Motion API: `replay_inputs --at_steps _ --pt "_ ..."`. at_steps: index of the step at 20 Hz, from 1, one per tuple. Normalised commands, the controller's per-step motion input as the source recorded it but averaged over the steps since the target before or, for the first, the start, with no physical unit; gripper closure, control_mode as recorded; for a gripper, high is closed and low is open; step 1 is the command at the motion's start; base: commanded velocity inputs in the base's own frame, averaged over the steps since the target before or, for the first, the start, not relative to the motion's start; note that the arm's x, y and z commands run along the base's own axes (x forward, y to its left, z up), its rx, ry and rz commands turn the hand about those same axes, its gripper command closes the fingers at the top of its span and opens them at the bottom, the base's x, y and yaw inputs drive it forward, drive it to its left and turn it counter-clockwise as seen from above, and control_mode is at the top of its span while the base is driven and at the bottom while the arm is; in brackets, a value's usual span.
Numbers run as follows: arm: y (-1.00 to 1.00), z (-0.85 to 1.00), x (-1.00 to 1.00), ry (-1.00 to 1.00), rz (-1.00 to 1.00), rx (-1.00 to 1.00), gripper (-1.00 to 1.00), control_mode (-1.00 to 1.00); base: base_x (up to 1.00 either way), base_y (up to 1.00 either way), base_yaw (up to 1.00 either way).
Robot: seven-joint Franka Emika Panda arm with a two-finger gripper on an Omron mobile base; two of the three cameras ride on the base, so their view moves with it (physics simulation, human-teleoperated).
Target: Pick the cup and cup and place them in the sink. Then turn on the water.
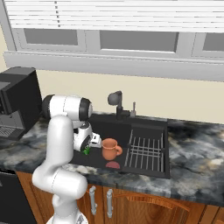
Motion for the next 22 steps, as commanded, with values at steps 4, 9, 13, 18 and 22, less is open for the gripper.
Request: replay_inputs --at_steps 4,9,13,18,22 --pt "0.00 0.00 0.00 0.00 0.00 0.00 1.00 -1.00 0.00 0.00 0.00" --pt "0.00 0.00 0.00 0.00 0.00 0.00 1.00 -1.00 0.00 0.00 0.00" --pt "0.00 0.00 0.00 0.00 0.00 0.00 1.00 -1.00 0.00 0.00 0.00" --pt "0.00 0.00 0.00 0.00 0.00 0.00 1.00 -1.00 0.00 0.00 0.00" --pt "0.00 0.00 0.00 0.00 0.00 0.00 1.00 -1.00 0.00 0.00 0.00"
